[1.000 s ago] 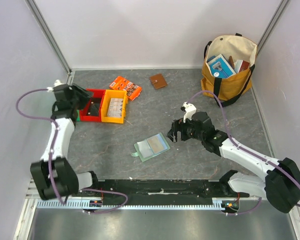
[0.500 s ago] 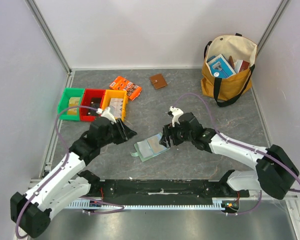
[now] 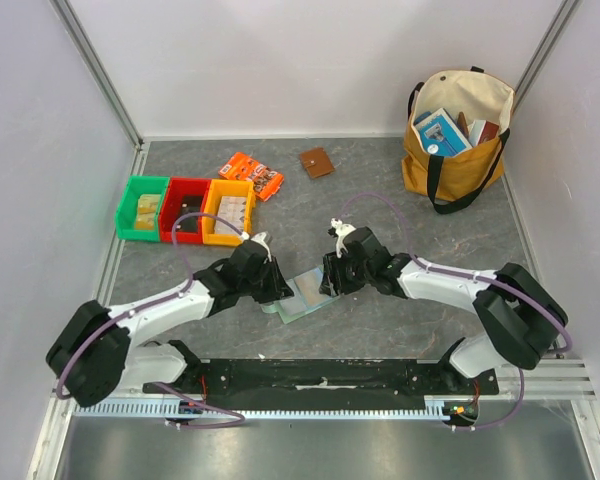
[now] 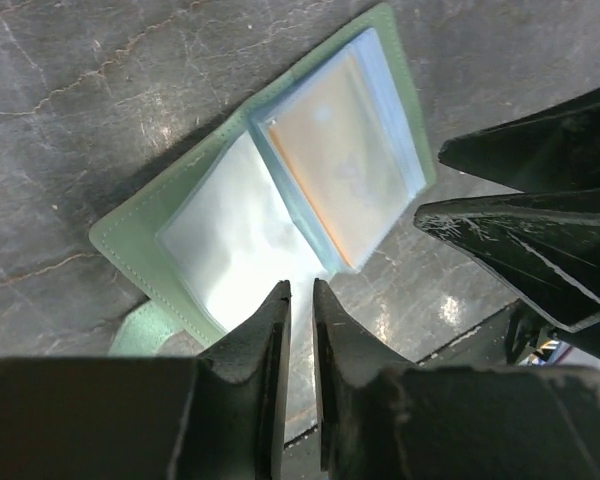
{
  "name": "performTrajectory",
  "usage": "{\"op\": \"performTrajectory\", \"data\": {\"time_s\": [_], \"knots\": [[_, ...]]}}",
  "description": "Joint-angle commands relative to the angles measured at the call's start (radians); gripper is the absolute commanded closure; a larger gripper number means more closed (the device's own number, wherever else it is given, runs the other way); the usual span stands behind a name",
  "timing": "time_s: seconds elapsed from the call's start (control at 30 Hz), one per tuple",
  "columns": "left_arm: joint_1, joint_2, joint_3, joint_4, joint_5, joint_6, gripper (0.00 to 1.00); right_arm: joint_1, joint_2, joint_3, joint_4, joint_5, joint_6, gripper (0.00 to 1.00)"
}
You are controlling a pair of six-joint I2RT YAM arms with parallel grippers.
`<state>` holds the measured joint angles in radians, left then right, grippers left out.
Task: Take the credit cards out of the card holder
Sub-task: Remove the credit card from the card holder.
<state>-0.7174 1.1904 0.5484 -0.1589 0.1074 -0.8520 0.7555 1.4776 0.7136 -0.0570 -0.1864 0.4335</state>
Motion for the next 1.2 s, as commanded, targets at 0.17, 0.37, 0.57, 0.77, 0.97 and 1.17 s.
{"op": "performTrajectory", "data": {"time_s": [0.17, 0.37, 0.57, 0.77, 0.97, 1.17], "knots": [[-0.010, 0.155, -0.022, 0.114, 0.018, -0.005, 0.86, 0.004, 0.065, 0.035, 0.086, -0.039, 0.024, 0.49], [-0.010, 0.199, -0.035, 0.139, 0.021, -0.013, 0.86, 0.004, 0.090, 0.026, 0.089, -0.050, 0.025, 0.53], [-0.011, 0.233, -0.015, 0.147, 0.025, -0.009, 0.86, 0.004, 0.058, 0.021, 0.089, -0.085, 0.034, 0.61], [-0.016, 0.265, 0.010, 0.151, 0.028, 0.002, 0.86, 0.004, 0.015, 0.023, 0.079, -0.107, 0.033, 0.63], [-0.019, 0.278, 0.027, 0.151, 0.028, 0.002, 0.86, 0.004, 0.007, 0.026, 0.072, -0.117, 0.028, 0.64], [-0.019, 0.219, 0.009, 0.122, -0.009, 0.002, 0.86, 0.004, -0.002, 0.027, 0.082, -0.154, 0.031, 0.66]]}}
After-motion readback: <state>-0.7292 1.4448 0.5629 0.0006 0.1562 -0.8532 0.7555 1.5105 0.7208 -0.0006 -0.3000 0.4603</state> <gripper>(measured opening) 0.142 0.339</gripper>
